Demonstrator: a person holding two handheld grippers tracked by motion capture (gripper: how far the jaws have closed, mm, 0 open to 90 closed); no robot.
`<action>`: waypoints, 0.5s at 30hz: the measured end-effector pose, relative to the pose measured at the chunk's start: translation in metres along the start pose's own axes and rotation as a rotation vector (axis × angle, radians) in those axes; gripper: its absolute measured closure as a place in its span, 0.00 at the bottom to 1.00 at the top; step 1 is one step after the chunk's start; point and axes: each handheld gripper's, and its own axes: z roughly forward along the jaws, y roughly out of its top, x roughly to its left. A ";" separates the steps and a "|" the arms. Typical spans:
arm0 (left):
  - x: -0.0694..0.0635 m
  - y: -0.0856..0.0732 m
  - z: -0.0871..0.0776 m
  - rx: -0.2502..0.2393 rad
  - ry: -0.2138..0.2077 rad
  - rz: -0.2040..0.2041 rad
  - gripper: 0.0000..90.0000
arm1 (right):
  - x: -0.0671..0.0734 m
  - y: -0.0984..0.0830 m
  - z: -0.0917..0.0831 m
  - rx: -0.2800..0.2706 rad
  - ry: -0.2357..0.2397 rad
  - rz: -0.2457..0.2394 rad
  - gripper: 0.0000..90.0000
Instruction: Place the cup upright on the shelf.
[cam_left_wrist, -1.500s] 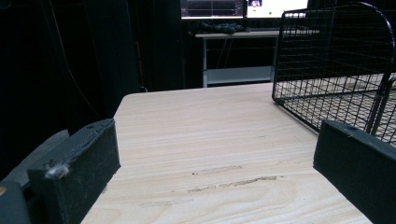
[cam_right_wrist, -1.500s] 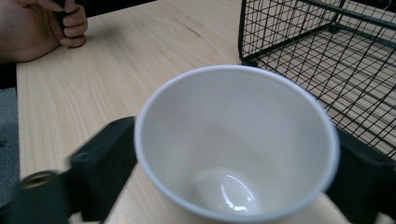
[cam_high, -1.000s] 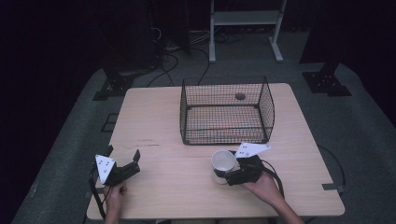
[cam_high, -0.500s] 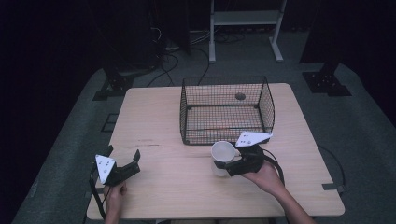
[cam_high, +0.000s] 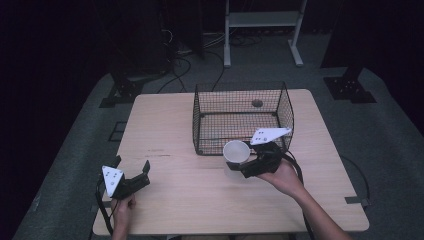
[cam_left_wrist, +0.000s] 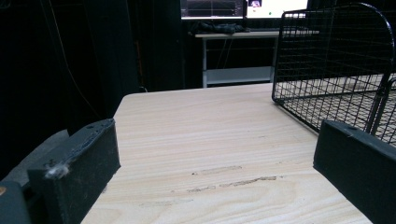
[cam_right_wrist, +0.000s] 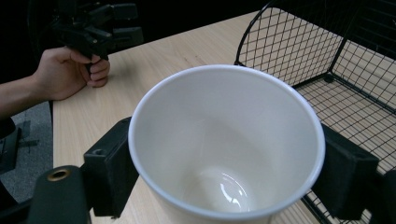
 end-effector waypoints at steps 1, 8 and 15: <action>0.000 0.000 0.000 0.000 0.000 0.000 0.00 | 0.000 0.000 0.000 0.000 0.000 0.000 0.21; 0.000 0.000 0.000 -0.001 -0.001 -0.002 0.00 | -0.007 0.011 0.000 0.004 0.000 0.000 0.21; 0.000 0.000 0.000 0.000 0.000 -0.003 0.00 | -0.011 0.024 -0.002 0.000 0.002 -0.011 0.21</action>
